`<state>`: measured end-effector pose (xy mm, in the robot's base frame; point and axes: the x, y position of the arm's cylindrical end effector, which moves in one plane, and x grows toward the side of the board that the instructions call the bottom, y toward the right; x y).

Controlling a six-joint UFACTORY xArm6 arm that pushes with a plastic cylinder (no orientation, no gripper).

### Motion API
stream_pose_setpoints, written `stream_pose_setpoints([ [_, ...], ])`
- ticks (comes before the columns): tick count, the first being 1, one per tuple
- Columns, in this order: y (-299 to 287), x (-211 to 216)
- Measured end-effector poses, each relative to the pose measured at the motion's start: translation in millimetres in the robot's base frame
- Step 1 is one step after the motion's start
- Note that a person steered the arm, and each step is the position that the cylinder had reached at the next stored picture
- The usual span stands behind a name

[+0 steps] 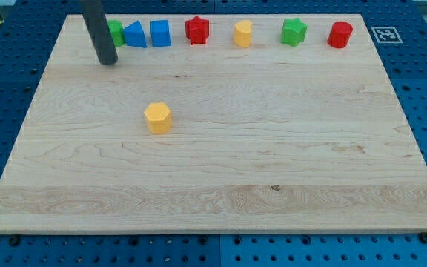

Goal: Place the yellow hexagon in between the green star and yellow heart

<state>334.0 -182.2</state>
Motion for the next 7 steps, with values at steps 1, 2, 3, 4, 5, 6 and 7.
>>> stream_pose_setpoints([
  [1, 21, 41],
  [2, 33, 88],
  [3, 34, 142],
  [4, 39, 159],
  [5, 55, 146],
  [6, 82, 131],
  [7, 114, 131],
])
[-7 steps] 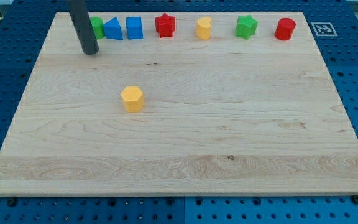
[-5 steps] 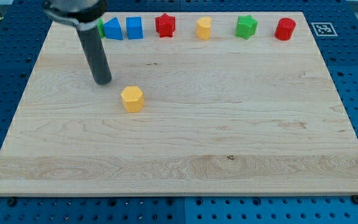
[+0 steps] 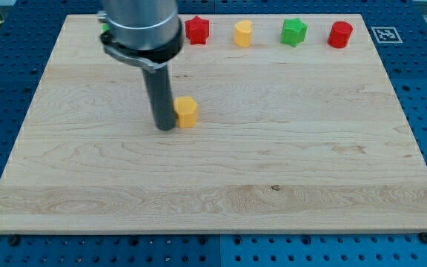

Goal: Place the yellow hexagon in between the green star and yellow heart

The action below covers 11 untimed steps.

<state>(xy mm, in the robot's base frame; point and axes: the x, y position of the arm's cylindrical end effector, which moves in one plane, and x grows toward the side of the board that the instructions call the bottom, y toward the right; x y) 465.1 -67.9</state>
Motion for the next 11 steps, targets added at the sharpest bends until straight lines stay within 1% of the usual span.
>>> stream_pose_setpoints([
  [1, 29, -14],
  [5, 166, -97],
  [6, 170, -97],
  [7, 194, -88],
  [8, 217, -91],
  [11, 219, -131],
])
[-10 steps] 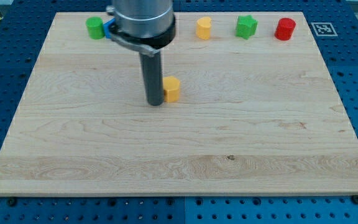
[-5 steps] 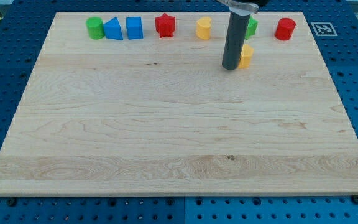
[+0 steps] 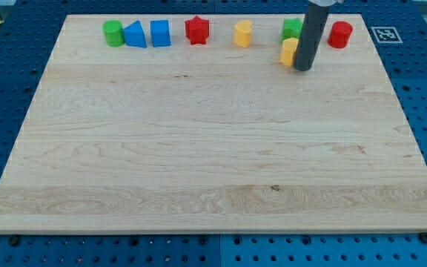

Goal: Place the yellow hexagon in between the green star and yellow heart

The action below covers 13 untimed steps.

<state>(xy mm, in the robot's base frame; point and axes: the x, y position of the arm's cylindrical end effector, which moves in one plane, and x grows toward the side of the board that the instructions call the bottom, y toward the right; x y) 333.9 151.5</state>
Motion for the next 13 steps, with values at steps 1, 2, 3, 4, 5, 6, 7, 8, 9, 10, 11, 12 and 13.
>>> stream_pose_setpoints([
  [1, 0, -12],
  [2, -1, -19],
  [3, -11, -34],
  [4, -17, -39],
  [5, -19, -42],
  [6, -29, -42],
  [7, -39, -44],
  [8, -44, -45],
  [9, -44, -40],
  [10, -33, 21],
  [11, -24, 93],
  [12, -24, 100],
  [13, -22, 100],
])
